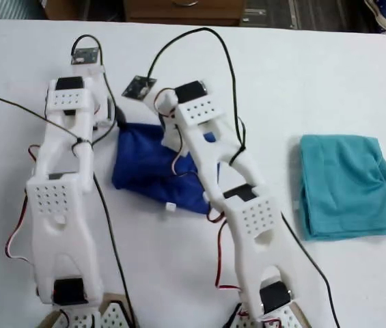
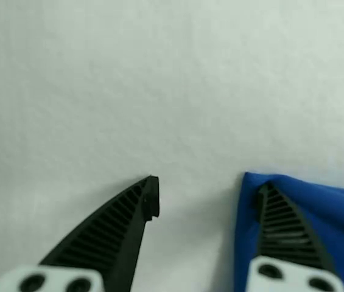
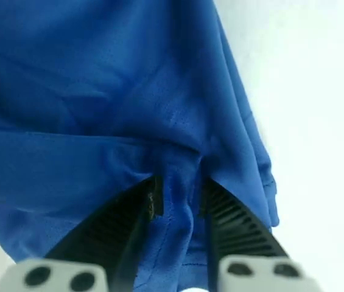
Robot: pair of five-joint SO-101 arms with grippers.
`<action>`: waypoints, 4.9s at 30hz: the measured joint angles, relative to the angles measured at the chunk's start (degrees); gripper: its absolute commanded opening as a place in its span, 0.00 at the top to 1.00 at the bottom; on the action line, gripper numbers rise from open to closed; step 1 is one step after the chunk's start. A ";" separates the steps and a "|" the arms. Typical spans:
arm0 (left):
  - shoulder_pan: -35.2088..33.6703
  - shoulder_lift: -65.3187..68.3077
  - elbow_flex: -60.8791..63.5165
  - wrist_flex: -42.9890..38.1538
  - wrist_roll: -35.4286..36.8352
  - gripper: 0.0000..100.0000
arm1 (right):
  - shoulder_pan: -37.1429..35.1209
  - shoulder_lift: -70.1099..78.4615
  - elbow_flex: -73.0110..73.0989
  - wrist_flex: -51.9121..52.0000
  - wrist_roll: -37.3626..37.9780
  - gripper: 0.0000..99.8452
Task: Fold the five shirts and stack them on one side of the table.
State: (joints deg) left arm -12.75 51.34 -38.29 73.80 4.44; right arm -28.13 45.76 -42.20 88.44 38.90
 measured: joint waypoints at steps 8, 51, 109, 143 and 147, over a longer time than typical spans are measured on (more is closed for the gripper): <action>0.00 0.00 0.00 0.00 0.00 0.74 | 0.00 4.04 0.00 -0.35 0.00 0.91; 0.00 0.09 0.00 0.00 -0.09 0.74 | 0.00 -34.90 41.76 4.13 -0.09 0.98; 0.00 0.18 0.00 0.00 -0.09 0.74 | 8.09 -47.47 60.22 -24.26 -5.27 0.99; 9.85 -26.11 20.04 27.43 -25.93 0.74 | 10.73 -12.40 31.47 -25.93 -5.19 0.98; 11.43 -27.08 25.93 26.64 -26.81 0.74 | 10.73 -12.40 31.47 -26.20 -5.19 0.98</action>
State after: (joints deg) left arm -1.32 24.26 -12.35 100.44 -22.37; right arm -17.41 33.36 -10.73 62.24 33.71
